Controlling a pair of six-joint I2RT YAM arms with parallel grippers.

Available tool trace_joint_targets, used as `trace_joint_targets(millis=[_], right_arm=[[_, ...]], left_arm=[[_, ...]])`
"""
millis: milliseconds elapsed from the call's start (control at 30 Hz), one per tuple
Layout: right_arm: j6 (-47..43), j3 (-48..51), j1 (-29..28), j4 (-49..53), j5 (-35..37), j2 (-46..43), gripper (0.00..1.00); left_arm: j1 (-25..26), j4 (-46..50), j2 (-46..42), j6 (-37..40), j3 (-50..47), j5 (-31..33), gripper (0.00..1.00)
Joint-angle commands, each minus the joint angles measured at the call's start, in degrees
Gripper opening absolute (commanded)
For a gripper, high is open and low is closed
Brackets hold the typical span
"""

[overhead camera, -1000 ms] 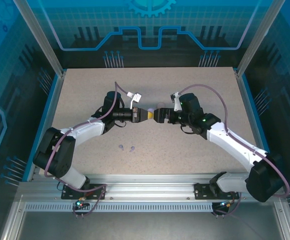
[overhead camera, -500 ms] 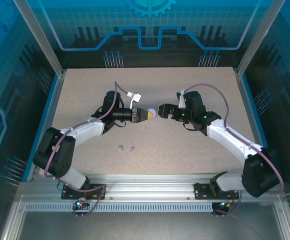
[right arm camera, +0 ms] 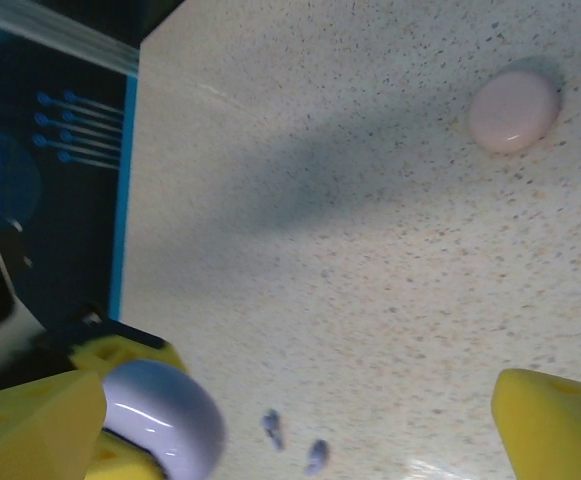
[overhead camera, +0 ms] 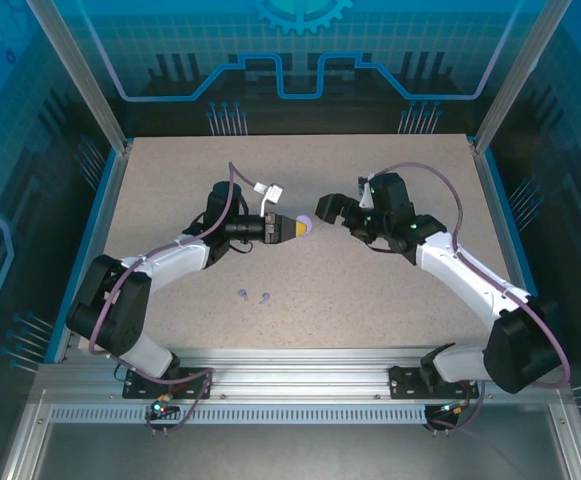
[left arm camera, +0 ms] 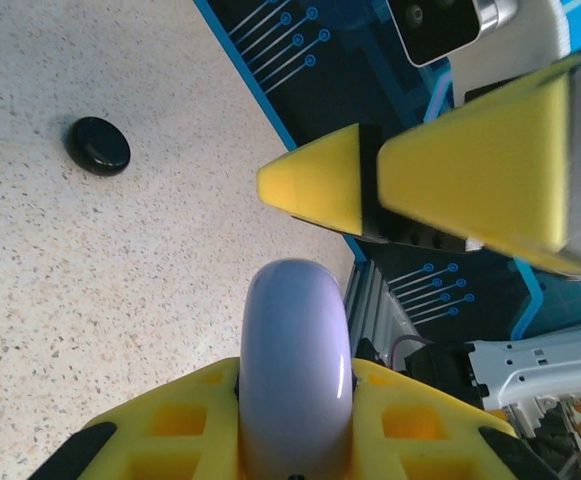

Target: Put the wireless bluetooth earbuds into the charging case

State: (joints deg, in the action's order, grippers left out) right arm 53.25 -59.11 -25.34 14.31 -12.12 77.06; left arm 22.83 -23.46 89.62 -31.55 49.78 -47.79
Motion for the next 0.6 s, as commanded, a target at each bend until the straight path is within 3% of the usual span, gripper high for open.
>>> trace_joint_targets(millis=[0, 267, 433, 567], right_arm=[[14.2, -1.46, 0.08, 0.06, -1.72, 2.08, 1.0], [28.83, -5.77, -4.15, -2.36, -0.05, 6.79, 0.98], [31.88, -7.81, -6.06, -3.66, 0.92, 8.59, 0.96], [33.66, -8.04, -7.35, -5.06, 1.05, 9.47, 0.88]], left_arm=[[1.25, -1.42, -1.99, 1.09, 0.79, 4.67, 0.0], [4.6, -10.72, -4.8, 3.57, -5.25, 17.93, 0.0], [4.99, -13.0, -4.81, 3.25, -6.4, 20.3, 0.0], [5.21, -15.05, -4.86, 2.99, -7.23, 22.44, 0.0]])
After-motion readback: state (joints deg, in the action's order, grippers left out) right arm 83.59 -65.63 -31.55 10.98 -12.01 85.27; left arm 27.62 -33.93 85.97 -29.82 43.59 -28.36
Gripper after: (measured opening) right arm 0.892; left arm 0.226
